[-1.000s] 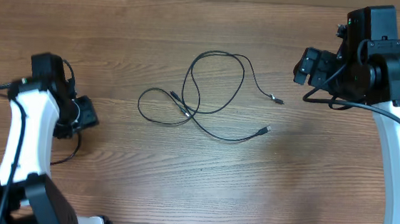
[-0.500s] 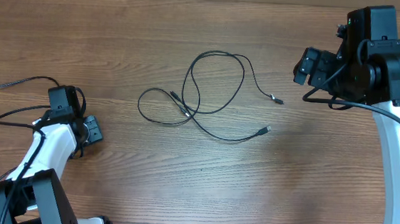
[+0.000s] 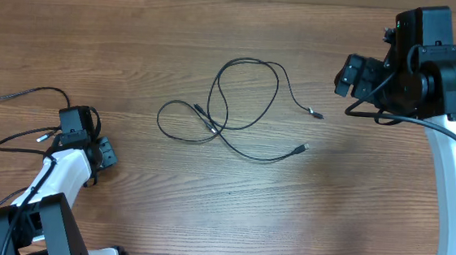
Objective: Untangle cables
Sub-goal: 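Move the left gripper over the central cable tangle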
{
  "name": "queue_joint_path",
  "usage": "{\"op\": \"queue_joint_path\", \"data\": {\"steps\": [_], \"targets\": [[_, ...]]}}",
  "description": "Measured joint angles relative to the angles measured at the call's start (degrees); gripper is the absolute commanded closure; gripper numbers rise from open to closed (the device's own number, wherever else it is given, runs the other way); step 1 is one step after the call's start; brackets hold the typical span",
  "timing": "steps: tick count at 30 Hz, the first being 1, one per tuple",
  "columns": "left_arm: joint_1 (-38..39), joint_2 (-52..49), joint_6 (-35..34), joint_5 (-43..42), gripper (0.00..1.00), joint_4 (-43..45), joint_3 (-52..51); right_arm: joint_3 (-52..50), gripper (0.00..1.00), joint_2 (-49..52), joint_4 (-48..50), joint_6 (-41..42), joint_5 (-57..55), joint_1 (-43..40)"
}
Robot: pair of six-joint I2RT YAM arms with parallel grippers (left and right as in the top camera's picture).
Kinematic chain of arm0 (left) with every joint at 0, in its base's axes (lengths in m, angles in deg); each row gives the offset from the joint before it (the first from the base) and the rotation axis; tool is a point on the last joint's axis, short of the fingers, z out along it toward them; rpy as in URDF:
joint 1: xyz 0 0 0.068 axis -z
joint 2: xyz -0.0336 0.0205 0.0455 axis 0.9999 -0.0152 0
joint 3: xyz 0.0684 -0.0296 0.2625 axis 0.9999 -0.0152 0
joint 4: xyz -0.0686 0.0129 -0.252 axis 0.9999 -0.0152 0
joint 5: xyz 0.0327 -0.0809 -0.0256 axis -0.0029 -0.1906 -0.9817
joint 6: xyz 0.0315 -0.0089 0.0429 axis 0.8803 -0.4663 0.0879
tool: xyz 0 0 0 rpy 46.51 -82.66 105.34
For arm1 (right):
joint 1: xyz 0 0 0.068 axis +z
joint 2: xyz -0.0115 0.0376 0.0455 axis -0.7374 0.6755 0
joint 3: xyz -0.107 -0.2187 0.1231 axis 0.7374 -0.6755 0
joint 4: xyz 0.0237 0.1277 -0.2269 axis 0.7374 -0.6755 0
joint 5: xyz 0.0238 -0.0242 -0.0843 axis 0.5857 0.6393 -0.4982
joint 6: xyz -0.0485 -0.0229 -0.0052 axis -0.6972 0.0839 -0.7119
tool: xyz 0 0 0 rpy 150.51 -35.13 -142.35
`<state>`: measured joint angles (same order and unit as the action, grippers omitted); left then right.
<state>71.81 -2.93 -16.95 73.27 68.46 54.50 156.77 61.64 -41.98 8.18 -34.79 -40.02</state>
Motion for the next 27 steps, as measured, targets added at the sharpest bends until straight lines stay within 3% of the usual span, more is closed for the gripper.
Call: {"op": "queue_joint_path", "data": {"steps": [4,15,18,23,24,25,27], "targets": [[0.0,0.0,-0.3,-1.7,0.95,0.2,0.0,0.0,0.02,0.0,0.0,0.0,0.0,0.0],[0.0,-0.2,-0.6,-14.0,0.95,4.6,1.9,0.0,0.02,0.0,0.0,0.0,0.0,0.0],[0.0,-0.5,-0.6,-20.2,0.96,5.9,11.2,0.0,0.02,0.0,0.0,0.0,0.0,0.0],[0.0,-0.5,-0.6,-21.5,0.96,7.0,26.8,0.0,0.02,0.0,0.0,0.0,0.0,0.0],[0.0,-0.5,-0.6,-20.7,0.92,7.3,28.5,0.0,0.03,0.0,0.0,0.0,0.0,0.0],[0.0,-0.5,-0.6,-19.4,0.72,7.3,30.1,0.0,0.02,0.0,0.0,0.0,0.0,0.0],[0.0,-0.5,-0.2,-18.2,0.49,7.1,31.3,0.0,0.02,0.0,0.0,0.0,0.0,0.0]]}}
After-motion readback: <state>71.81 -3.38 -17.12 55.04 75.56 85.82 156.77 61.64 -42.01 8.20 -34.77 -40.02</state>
